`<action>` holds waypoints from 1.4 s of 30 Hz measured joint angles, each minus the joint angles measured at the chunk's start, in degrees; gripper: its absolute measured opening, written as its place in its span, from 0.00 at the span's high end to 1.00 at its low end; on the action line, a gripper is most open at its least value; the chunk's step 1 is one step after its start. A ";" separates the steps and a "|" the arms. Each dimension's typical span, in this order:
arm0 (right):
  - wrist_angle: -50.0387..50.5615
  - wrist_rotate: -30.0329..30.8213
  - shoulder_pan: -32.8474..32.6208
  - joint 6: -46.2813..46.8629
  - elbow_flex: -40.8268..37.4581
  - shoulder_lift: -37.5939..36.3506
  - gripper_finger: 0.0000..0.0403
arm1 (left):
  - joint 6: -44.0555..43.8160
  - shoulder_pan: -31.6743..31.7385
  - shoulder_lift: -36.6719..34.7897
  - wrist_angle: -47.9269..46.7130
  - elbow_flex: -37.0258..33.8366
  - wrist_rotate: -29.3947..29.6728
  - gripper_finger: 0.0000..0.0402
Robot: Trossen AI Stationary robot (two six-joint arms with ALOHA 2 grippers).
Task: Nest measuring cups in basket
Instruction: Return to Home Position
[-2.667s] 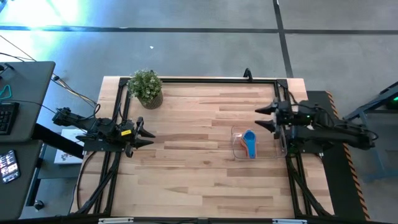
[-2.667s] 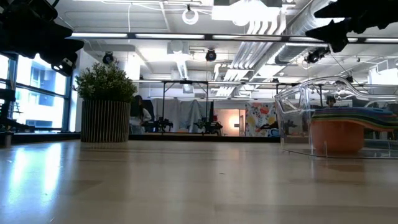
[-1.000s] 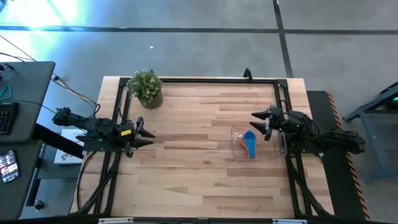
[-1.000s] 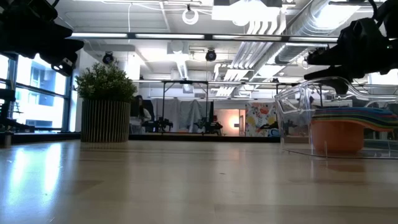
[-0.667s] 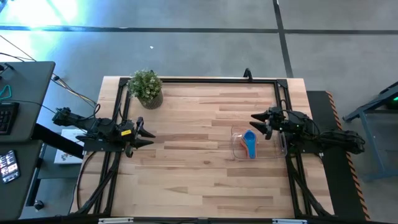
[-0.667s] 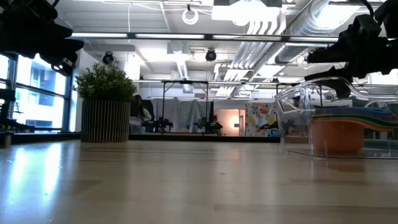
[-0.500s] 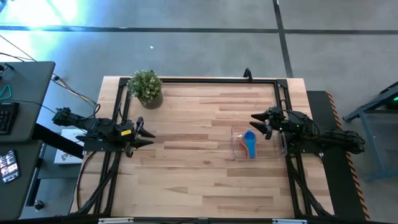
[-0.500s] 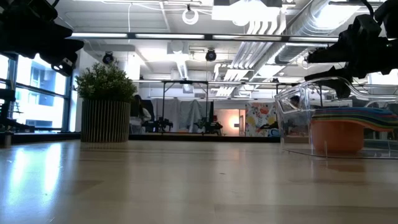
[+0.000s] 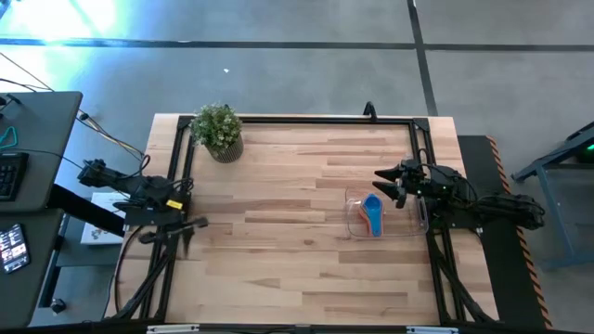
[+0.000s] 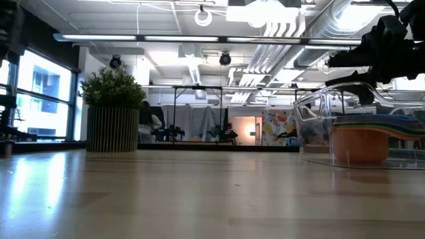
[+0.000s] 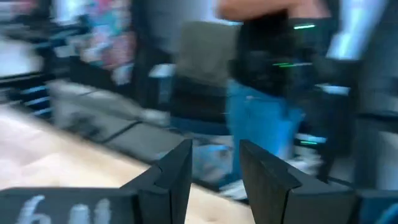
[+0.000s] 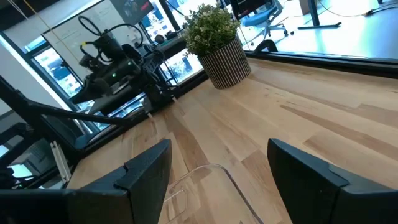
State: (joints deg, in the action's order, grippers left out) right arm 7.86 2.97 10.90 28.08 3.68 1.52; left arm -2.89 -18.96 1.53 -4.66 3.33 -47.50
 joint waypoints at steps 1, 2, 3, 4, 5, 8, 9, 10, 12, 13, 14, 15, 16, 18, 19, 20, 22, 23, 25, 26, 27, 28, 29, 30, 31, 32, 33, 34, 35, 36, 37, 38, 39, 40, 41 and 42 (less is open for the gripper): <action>0.00 0.01 0.00 0.00 0.00 0.00 0.36 | -0.38 0.02 -0.11 0.17 0.00 -3.55 0.70; 0.00 0.01 0.00 -0.02 0.00 0.00 0.36 | -1.17 0.02 -0.18 0.18 0.10 -6.01 0.70; 0.00 0.01 0.00 0.00 0.00 0.00 0.36 | -2.19 0.02 -0.08 -0.05 0.09 -7.22 0.70; 0.00 0.01 0.00 -0.02 0.00 0.04 0.36 | -3.36 0.04 -0.08 -0.19 0.03 -7.87 0.70; 0.00 0.01 0.00 0.00 0.00 0.04 0.36 | -4.56 0.04 -0.07 0.01 0.02 -7.98 0.70; 0.00 0.01 0.00 0.00 0.00 -0.02 0.36 | -7.65 0.04 -0.07 -0.23 0.02 -7.06 0.70; 0.00 0.01 0.00 -0.01 0.00 -0.02 0.36 | -8.58 0.04 -0.06 -0.20 0.02 -6.89 0.70; 0.00 0.01 0.00 0.00 0.00 -0.02 0.36 | -9.19 0.07 -0.08 -0.14 0.02 -6.87 0.70; 0.00 0.01 0.00 -0.01 0.00 -0.02 0.36 | -10.45 0.07 -0.08 -0.16 0.02 -6.84 0.70; 0.00 0.01 0.00 0.00 0.00 -0.02 0.36 | -10.50 0.07 -0.08 -0.16 0.02 -6.84 0.70; 0.00 0.01 0.00 -0.01 0.00 -0.02 0.36 | -10.49 0.07 -0.08 -0.16 0.02 -6.84 0.70; 0.00 0.01 0.00 0.00 0.00 -0.02 0.36 | -10.49 0.07 -0.08 -0.16 0.02 -6.84 0.70; 0.00 0.01 0.00 -0.02 0.00 -0.02 0.36 | -10.49 0.07 -0.08 -0.16 0.02 -6.84 0.70; 0.00 0.01 0.00 0.00 0.00 -0.02 0.36 | -10.49 0.07 -0.08 -0.16 0.02 -6.84 0.70; 0.00 0.01 0.00 0.00 0.00 -0.02 0.36 | -10.49 0.07 -0.08 -0.16 0.02 -6.84 0.70; 0.00 0.01 0.00 -0.02 0.00 -0.02 0.36 | -10.49 0.07 -0.08 -0.16 0.02 -6.82 0.70; 0.00 0.01 0.00 -0.01 0.00 -0.02 0.36 | -10.49 0.07 -0.08 -0.16 0.02 -6.82 0.70; 0.00 0.02 -0.01 0.00 0.00 -0.02 0.36 | -10.49 0.07 -0.08 -0.16 0.02 -6.82 0.70; 0.00 0.01 0.00 0.00 0.00 -0.02 0.36 | -10.49 0.07 -0.08 -0.16 0.02 -6.80 0.70; 0.00 0.01 0.00 0.00 0.00 -0.02 0.36 | -10.49 0.07 -0.08 -0.16 0.02 -6.80 0.70; 0.00 0.01 0.00 0.00 0.00 -0.02 0.36 | -10.49 0.09 -0.08 -0.16 0.02 -6.78 0.70; 0.00 0.03 0.00 0.00 0.00 -0.02 0.36 | -10.49 0.09 -0.08 -0.16 0.02 -6.77 0.70; 0.00 0.01 0.00 -0.01 0.00 -0.02 0.36 | -10.49 0.09 -0.08 -0.16 0.02 -6.75 0.70; 0.00 0.02 0.00 -0.02 0.00 -0.02 0.36 | -10.49 0.09 -0.08 -0.16 0.02 -6.73 0.70; 0.00 0.02 0.00 -0.02 0.00 -0.02 0.36 | -10.48 0.09 -0.08 -0.16 0.02 -6.71 0.70; 0.00 0.02 0.00 0.00 0.00 -0.02 0.36 | -10.48 0.09 -0.08 -0.16 0.02 -6.71 0.70; 0.00 0.03 0.00 0.00 0.00 -0.02 0.36 | -10.49 0.09 -0.08 -0.16 0.02 -6.71 0.70; 0.00 0.03 0.00 0.00 0.00 -0.02 0.36 | -10.48 0.09 -0.08 -0.16 0.02 -6.71 0.70; 0.00 0.03 0.00 -0.02 0.00 -0.02 0.36 | -10.47 0.09 -0.08 -0.16 0.02 -6.71 0.70; 0.00 0.03 -0.01 -0.01 0.00 -0.02 0.36 | -10.47 0.09 -0.08 -0.16 0.02 -6.71 0.70; 0.00 0.03 0.00 0.00 0.00 -0.02 0.36 | -10.47 0.09 -0.08 -0.16 0.02 -6.71 0.70; 0.00 0.03 0.00 -0.02 0.00 -0.02 0.36 | -10.47 0.09 -0.08 -0.16 0.02 -6.71 0.70; 0.00 0.03 0.00 0.00 0.00 -0.02 0.36 | -10.47 0.09 -0.08 -0.16 0.02 -6.71 0.70; 0.00 0.03 0.00 -0.01 0.00 -0.02 0.36 | -10.47 0.09 -0.08 -0.16 0.02 -6.71 0.70; 0.00 0.03 0.00 0.00 0.00 -0.02 0.36 | -10.47 0.09 -0.08 -0.16 0.02 -6.71 0.70; 0.00 0.03 0.00 0.00 0.00 -0.02 0.36 | -10.47 0.09 -0.08 -0.16 0.02 -6.71 0.70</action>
State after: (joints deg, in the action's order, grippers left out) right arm 7.86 3.01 10.90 28.08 3.68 1.50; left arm -13.37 -18.87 1.45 -4.82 3.36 -54.22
